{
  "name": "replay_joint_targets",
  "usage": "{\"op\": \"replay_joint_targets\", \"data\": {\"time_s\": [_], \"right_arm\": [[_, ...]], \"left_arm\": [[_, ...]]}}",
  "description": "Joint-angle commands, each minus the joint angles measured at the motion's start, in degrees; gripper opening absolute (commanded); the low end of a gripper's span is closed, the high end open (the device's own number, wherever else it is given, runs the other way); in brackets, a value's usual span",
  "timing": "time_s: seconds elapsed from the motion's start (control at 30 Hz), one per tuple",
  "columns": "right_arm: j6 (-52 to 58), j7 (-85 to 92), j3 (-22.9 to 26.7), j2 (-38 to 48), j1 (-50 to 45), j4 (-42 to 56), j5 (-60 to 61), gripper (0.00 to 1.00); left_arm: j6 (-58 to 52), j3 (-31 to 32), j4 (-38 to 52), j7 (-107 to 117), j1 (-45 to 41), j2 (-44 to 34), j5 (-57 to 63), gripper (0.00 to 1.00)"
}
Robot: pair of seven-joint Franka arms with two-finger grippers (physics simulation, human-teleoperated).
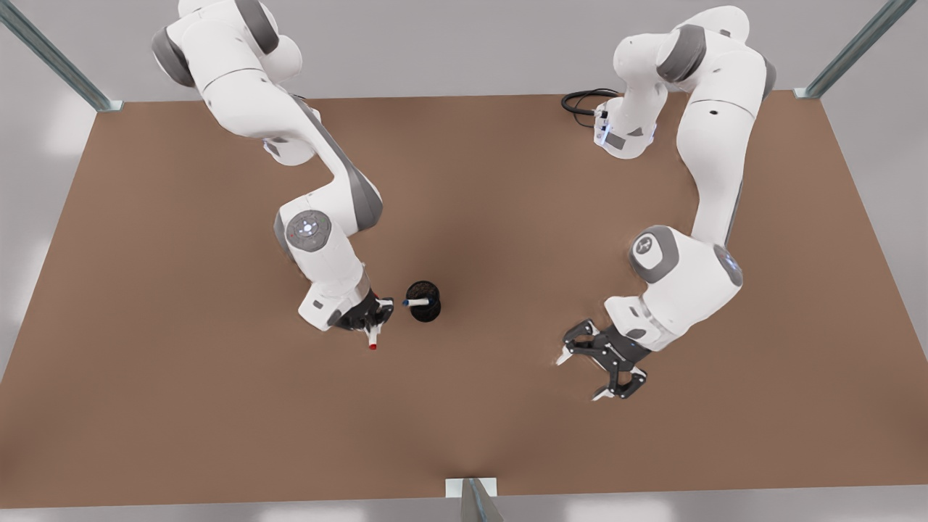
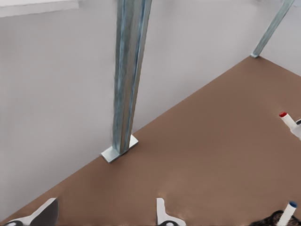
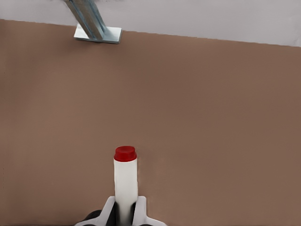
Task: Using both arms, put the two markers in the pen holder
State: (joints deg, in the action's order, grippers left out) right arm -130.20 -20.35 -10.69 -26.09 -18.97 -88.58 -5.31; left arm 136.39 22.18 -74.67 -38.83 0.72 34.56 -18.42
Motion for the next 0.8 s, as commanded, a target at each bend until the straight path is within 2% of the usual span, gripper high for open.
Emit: {"op": "replay_joint_targets", "data": {"time_s": [0.0, 0.03, 0.13, 0.2, 0.23, 0.3, 0.4, 0.53, 0.63, 0.77], "right_arm": [[-9.1, -14.72, -0.65, 0.08, -1.41, 0.08, -3.04, 0.25], [-10.86, -18.92, -0.65, -0.27, -2.38, 0.08, -7.85, 0.25], [-10.86, -34.83, -0.56, -0.8, -6.43, -0.1, -18.94, 0.25], [-13.49, -41.17, -0.65, -1.5, -7.13, -1.5, -22.64, 0.24], [-17.88, -42.05, -0.65, -0.54, -6.78, -5.19, -22.99, 0.24], [-21.76, -43.89, -0.65, 0.87, -6.52, -9.68, -27.21, 0.24], [-25.19, -63.57, -0.65, 0.87, -7.04, -13.63, -42.58, 0.24], [-28.18, -65.87, -0.74, 0.78, -6.61, -15.04, -44.08, 0.24], [-29.32, -72.81, -0.74, 0.78, -6.61, -16.53, -51.02, 0.24], [-32.66, -86.78, -0.65, 0.25, -5.37, -19.43, -68.78, 0.24]], "left_arm": [[-44.52, -0.21, 1.36, 36.24, 2.27, -3.53, 19.54, 1.0], [-47.35, -1.87, 1.98, 46.45, 2.44, -6.6, 24.91, 1.0], [-49.55, -4.16, 1.89, 47.18, 6.05, -15.22, 25.98, 1.0], [-48.76, -16.73, -2.41, 46.74, -2.03, -23.22, 21.42, 1.0], [-48.85, -19.19, -3.56, 46.65, -3.53, -24.2, 19.83, 1.0], [-49.2, -19.19, -3.12, 46.74, -3.71, -23.14, 19.56, 1.0], [-48.85, -19.19, -3.12, 46.74, -3.44, -21.64, 19.65, 1.0], [-48.85, -19.28, -3.2, 46.65, -3.44, -21.47, 19.65, 1.0], [-48.94, -19.28, -3.29, 46.65, -3.36, -21.47, 19.65, 1.0], [-48.94, -19.28, -3.29, 46.65, -3.36, -21.47, 19.65, 1.0]]}}
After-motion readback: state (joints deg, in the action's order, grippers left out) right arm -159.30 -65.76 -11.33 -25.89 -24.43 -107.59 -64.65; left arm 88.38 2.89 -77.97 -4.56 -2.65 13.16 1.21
